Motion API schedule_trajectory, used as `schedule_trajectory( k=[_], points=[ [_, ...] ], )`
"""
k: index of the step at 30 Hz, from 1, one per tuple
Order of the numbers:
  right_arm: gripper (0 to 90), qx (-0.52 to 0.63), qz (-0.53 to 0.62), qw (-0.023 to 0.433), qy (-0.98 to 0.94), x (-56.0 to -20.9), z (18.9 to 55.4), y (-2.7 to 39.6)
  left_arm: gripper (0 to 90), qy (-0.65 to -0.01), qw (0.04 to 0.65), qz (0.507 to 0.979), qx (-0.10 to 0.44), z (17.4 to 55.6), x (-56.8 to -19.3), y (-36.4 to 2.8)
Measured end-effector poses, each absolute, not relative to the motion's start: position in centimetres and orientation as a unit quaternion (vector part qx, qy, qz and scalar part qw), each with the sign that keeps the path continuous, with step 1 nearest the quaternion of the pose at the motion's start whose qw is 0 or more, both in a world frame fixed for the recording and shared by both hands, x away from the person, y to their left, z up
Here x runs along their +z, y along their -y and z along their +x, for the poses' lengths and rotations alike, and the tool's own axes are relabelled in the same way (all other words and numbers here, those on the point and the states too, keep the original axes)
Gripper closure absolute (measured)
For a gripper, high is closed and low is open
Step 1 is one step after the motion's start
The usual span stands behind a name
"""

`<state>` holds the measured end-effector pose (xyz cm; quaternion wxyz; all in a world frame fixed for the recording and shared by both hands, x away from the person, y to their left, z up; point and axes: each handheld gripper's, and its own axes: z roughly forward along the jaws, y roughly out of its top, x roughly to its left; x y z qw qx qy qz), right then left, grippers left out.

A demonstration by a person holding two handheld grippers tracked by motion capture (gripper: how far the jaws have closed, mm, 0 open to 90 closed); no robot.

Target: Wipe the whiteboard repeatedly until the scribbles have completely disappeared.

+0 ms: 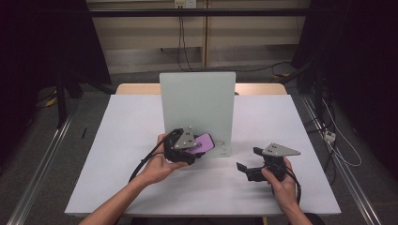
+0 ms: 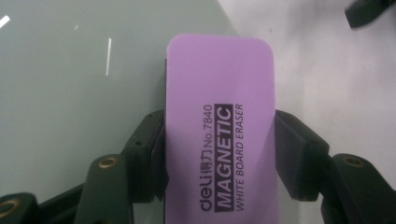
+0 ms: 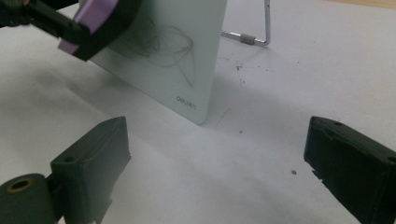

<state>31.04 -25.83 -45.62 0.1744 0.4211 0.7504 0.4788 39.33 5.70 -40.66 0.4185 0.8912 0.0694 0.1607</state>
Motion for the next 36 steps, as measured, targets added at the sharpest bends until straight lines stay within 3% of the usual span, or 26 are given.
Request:
schedule_trajectory(
  k=[10,36],
  points=[
    [6.8,0.479,0.421,0.174,-0.75,-45.6,31.0,25.8,40.9,-0.102,0.469,0.859,0.178,40.7,-37.8,-7.3],
    [6.6,0.48,0.421,0.174,-0.749,-45.6,30.9,26.0,40.8,-0.044,0.41,0.898,0.153,38.9,-41.5,-1.8]
  ],
)
